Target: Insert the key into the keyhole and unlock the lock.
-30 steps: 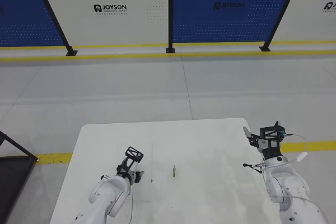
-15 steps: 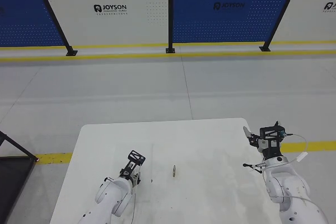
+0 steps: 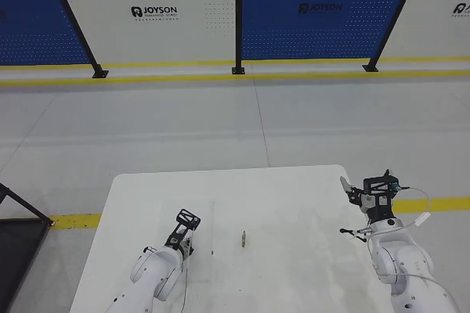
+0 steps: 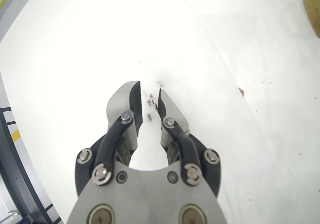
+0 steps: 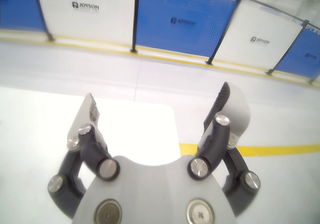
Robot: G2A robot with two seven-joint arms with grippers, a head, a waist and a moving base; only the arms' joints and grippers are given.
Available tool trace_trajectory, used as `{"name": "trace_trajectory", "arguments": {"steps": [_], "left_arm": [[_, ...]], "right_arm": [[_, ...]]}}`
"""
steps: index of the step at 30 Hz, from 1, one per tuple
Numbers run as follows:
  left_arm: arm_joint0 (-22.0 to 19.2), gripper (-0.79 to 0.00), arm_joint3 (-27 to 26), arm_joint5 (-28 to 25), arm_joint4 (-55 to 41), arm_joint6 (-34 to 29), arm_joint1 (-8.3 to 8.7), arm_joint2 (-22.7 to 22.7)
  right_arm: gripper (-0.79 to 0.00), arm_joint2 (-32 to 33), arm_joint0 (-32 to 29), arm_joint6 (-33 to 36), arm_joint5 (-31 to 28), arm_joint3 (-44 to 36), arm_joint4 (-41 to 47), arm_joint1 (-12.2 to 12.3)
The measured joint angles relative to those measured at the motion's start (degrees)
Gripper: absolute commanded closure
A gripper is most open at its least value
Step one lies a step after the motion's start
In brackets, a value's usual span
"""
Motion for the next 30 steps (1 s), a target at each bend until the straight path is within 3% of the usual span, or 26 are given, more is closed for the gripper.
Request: {"name": "trace_trajectory", "arguments": {"steps": [9,15,21,24,30], "left_arm": [[1.03,0.0,-0.73,0.27,0.42,0.73,0.02,-0.75],[3.75,0.0,-4.28,0.41,0.03,3.29,0.28,-2.46],[10.22,0.0,-11.79,-1.72,-2.51,12.93,1.08,-7.49],[13.71,0.0,-13.85,-6.15,-6.99,22.38,1.61,-11.65],[15.22,0.0,-10.98,-24.6,-17.67,40.38,2.89,-19.95]], "right_arm": [[-0.785,0.0,0.0,0.0,0.0,0.0,0.0,0.0],[-0.785,0.0,0.0,0.0,0.0,0.0,0.0,0.0],[-0.785,0.0,0.0,0.0,0.0,0.0,0.0,0.0],[-0.785,0.08,0.01,0.2,0.19,0.11,-0.22,0.0],[-0.785,-4.41,-0.3,5.85,1.38,-1.01,-8.95,-0.21]]}}
